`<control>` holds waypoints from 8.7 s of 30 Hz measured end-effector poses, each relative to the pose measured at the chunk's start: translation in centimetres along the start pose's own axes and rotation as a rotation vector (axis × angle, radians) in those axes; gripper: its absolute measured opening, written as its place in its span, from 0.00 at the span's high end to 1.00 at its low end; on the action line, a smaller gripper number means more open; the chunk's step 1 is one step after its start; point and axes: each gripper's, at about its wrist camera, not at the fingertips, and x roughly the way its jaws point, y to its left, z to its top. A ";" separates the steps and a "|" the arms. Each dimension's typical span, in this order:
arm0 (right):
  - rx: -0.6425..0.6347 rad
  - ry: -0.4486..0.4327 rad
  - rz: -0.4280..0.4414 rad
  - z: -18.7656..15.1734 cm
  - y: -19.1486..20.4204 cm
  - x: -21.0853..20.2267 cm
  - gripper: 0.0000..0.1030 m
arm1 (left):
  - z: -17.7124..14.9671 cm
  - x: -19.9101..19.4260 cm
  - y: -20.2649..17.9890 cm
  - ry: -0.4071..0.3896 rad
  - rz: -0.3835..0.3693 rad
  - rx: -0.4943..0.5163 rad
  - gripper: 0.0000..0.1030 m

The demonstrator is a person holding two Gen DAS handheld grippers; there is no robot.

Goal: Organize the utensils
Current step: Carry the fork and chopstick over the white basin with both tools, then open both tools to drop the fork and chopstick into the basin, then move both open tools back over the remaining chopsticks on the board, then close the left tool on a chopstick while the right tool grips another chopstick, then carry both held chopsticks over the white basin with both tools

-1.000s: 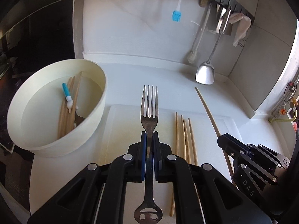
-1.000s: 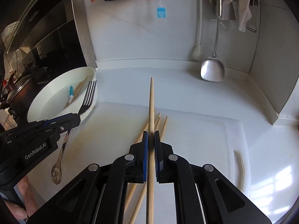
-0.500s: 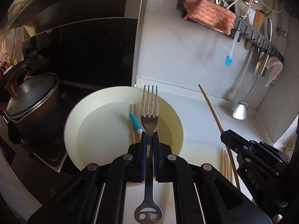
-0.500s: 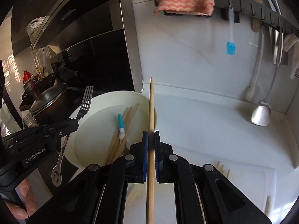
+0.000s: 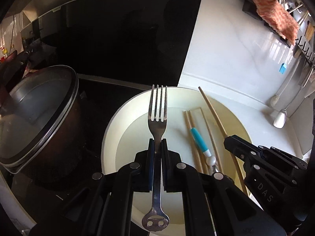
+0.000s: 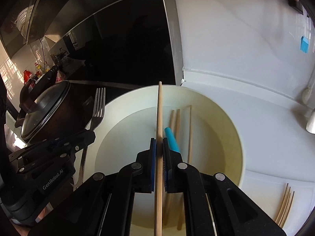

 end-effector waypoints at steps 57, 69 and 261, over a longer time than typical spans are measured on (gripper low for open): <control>0.069 0.094 -0.002 -2.0 -2.9 -1.3 0.65 | -0.1 1.4 0.3 0.075 0.135 -0.086 0.21; 0.188 0.016 -0.095 -9.3 -11.4 -11.1 0.60 | -3.2 -4.0 -7.9 0.009 0.041 -0.032 0.13; 0.081 0.169 0.037 -0.4 -2.3 2.9 0.94 | -0.2 3.3 1.3 0.150 -0.029 -0.045 0.93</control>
